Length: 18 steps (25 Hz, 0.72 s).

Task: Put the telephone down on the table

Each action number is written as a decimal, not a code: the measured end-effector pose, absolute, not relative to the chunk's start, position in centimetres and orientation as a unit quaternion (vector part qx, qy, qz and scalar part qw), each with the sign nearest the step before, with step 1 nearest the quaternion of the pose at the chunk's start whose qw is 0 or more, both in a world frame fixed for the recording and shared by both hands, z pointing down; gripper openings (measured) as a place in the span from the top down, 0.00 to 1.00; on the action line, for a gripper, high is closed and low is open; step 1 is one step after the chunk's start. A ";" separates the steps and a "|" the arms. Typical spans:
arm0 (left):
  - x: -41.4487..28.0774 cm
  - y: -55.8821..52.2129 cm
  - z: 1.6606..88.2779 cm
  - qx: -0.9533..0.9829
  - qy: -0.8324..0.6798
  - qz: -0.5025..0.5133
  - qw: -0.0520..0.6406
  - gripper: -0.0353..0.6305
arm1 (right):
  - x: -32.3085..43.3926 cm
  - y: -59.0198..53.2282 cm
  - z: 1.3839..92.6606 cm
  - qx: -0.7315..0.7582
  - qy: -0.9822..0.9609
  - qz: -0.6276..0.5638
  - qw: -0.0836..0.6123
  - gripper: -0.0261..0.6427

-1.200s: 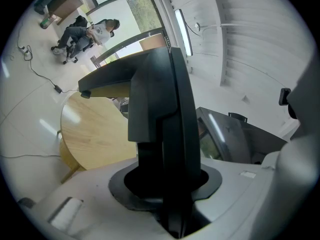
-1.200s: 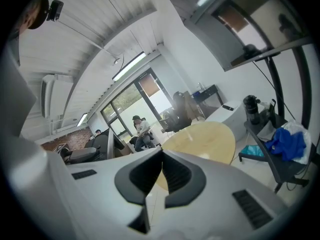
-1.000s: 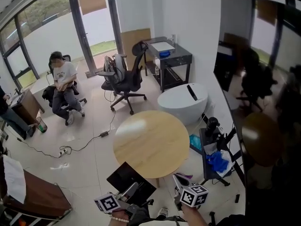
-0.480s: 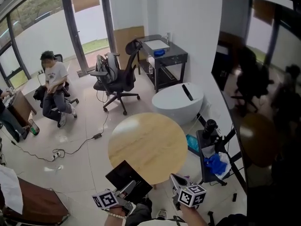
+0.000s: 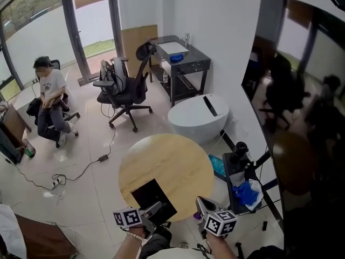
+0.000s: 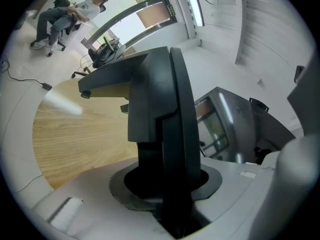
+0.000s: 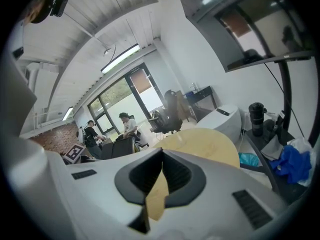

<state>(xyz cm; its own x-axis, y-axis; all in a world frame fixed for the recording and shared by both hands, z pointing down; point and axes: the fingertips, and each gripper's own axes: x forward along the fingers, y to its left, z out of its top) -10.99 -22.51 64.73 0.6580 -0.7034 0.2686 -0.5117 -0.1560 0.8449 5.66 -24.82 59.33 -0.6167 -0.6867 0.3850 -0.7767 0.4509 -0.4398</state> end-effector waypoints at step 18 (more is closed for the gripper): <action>-7.4 -34.6 74.8 0.769 -0.303 0.041 0.561 0.70 | 4.5 -29.5 63.3 0.498 -0.793 0.342 0.072 0.96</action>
<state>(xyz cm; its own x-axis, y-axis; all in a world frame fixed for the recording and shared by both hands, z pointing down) -7.40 -34.59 74.81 0.8126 -0.4209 0.4032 -0.5127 -0.1869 0.8380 4.47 -29.46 63.31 -0.4927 -0.7412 0.4559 -0.8402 0.2688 -0.4710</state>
